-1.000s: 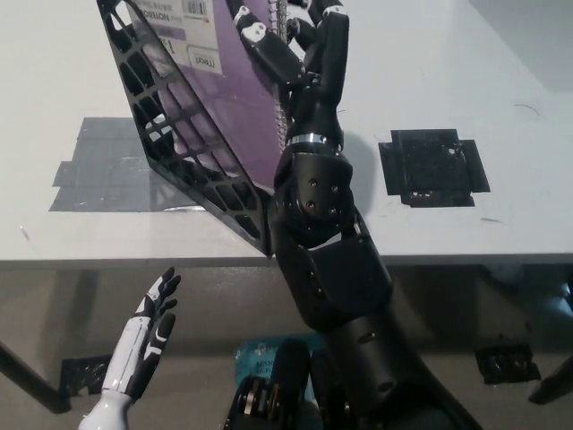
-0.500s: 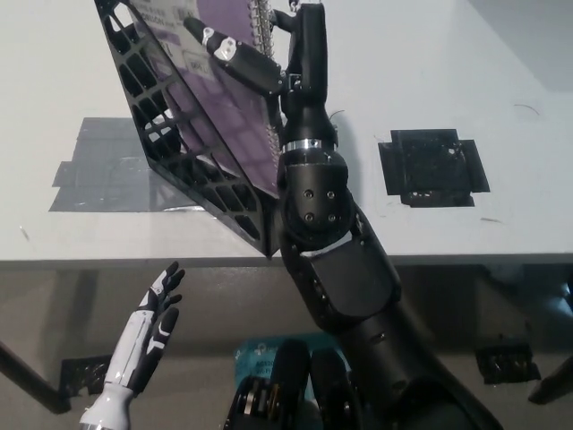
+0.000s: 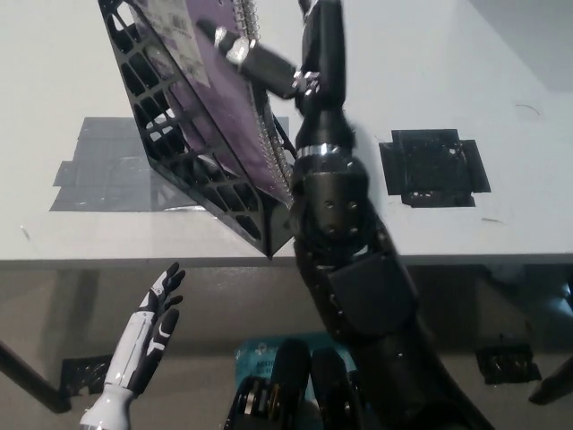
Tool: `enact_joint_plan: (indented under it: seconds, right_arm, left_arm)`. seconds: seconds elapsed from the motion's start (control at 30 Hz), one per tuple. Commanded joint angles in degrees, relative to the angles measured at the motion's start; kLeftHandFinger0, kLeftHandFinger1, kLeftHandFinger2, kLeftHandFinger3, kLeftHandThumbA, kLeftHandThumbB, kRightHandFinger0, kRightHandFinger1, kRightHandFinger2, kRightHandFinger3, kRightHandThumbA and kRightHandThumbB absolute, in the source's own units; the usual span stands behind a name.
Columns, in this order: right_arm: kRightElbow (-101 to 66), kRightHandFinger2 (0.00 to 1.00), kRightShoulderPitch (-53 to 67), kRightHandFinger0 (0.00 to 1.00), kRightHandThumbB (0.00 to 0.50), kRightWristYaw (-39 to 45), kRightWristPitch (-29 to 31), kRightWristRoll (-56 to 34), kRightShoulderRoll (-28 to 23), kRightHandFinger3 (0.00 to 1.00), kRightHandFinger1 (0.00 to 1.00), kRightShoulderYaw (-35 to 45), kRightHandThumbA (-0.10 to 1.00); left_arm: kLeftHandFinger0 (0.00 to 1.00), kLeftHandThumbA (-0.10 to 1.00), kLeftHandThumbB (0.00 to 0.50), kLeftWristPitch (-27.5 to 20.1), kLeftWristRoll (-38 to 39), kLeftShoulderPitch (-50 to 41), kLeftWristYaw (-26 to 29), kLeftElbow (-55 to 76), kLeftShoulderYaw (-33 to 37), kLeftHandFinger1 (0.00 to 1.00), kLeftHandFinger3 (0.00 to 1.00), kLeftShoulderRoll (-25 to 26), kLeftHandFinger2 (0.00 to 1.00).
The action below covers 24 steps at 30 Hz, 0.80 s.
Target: A person hands a notebook to the robot and the robot grabs it with its right hand and places it in the magazine stand kept in the centre of the desk infront of it.
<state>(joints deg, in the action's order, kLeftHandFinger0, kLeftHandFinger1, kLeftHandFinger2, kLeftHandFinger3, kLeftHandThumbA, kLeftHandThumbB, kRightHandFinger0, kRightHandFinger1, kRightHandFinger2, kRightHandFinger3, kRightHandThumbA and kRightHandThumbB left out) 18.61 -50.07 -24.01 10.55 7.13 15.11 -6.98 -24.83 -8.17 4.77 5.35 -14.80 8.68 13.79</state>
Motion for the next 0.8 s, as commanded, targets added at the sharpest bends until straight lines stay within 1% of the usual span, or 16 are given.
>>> enact_joint_plan:
  seconds: [0.0, 0.03, 0.1, 0.17, 0.2, 0.27, 0.37, 0.6, 0.67, 0.73, 0.77]
  right_arm:
    - [-16.97, 1.0, -3.71, 1.0, 0.429, 3.45, -1.77, -0.38, -1.38, 1.0, 1.0, 1.62, 1.0]
    - [-18.36, 1.0, -3.9, 1.0, 0.424, 3.54, -1.9, -0.41, -1.63, 1.0, 1.0, 1.84, 1.0]
    - [-22.98, 1.0, -4.48, 1.0, 0.434, 3.91, -3.8, -0.34, -2.52, 1.0, 1.0, 2.55, 1.0]
    - [-26.77, 1.0, -5.34, 1.0, 0.429, 4.3, -5.62, -0.08, -3.62, 1.0, 1.0, 3.22, 1.0]
    - [-29.13, 1.0, -6.19, 1.0, 0.452, 4.6, -6.85, 0.23, -4.69, 1.0, 1.0, 3.76, 1.0]
    - [-31.54, 1.0, -6.78, 1.0, 0.464, 4.99, -8.13, 0.41, -5.62, 1.0, 1.0, 4.18, 1.0]
    - [-34.37, 1.0, -7.32, 1.0, 0.472, 5.42, -8.43, 0.36, -7.1, 1.0, 1.0, 4.79, 1.0]
    - [-40.44, 1.0, -6.43, 1.0, 0.462, 6.22, -10.94, 2.03, -9.89, 1.0, 1.0, 6.21, 1.0]
    - [-42.17, 1.0, -5.44, 1.0, 0.45, 6.58, -11.07, 2.04, -10.52, 1.0, 1.0, 6.53, 1.0]
    - [-45.03, 1.0, -3.49, 1.0, 0.427, 7.26, -11.26, 2.55, -11.43, 1.0, 1.0, 6.62, 1.0]
    - [-45.45, 1.0, -3.19, 1.0, 0.427, 7.37, -11.31, 2.6, -11.56, 1.0, 1.0, 6.58, 1.0]
  left_arm:
    - [0.93, 1.0, 0.496, -2.1, -0.01, 0.56, -0.87, 1.42, -0.09, 1.0, 1.0, 0.8, 1.0]
    - [0.93, 1.0, 0.495, -2.1, -0.17, 0.47, -0.76, 1.47, -0.03, 1.0, 1.0, 0.86, 1.0]
    - [0.93, 1.0, 0.494, -2.1, -0.7, 0.22, -0.45, 1.47, 0.01, 1.0, 1.0, 0.85, 1.0]
    - [0.92, 1.0, 0.497, -2.1, -1.07, 0.18, -0.39, 1.41, -0.14, 1.0, 1.0, 0.66, 1.0]
    - [0.92, 1.0, 0.498, -2.1, -1.02, 0.17, -0.41, 1.41, -0.18, 1.0, 1.0, 0.55, 1.0]
    - [0.92, 1.0, 0.496, -2.1, -0.66, 0.17, -0.46, 1.48, -0.11, 1.0, 1.0, 0.5, 1.0]
    - [0.91, 1.0, 0.5, -2.1, -0.41, 0.65, -0.71, 1.21, -0.12, 1.0, 1.0, 0.49, 1.0]
    - [0.91, 1.0, 0.496, -2.1, -0.75, 1.09, -0.85, 1.16, -0.04, 1.0, 1.0, 0.56, 1.0]
    - [0.9, 1.0, 0.495, -2.1, -0.91, 1.15, -0.7, 1.06, 0.0, 1.0, 1.0, 0.62, 1.0]
    - [0.91, 1.0, 0.498, -2.1, -1.14, 1.16, -0.52, 1.1, -0.03, 1.0, 1.0, 0.65, 1.0]
    - [0.91, 1.0, 0.498, -2.1, -1.16, 1.16, -0.5, 1.12, -0.04, 1.0, 1.0, 0.65, 1.0]
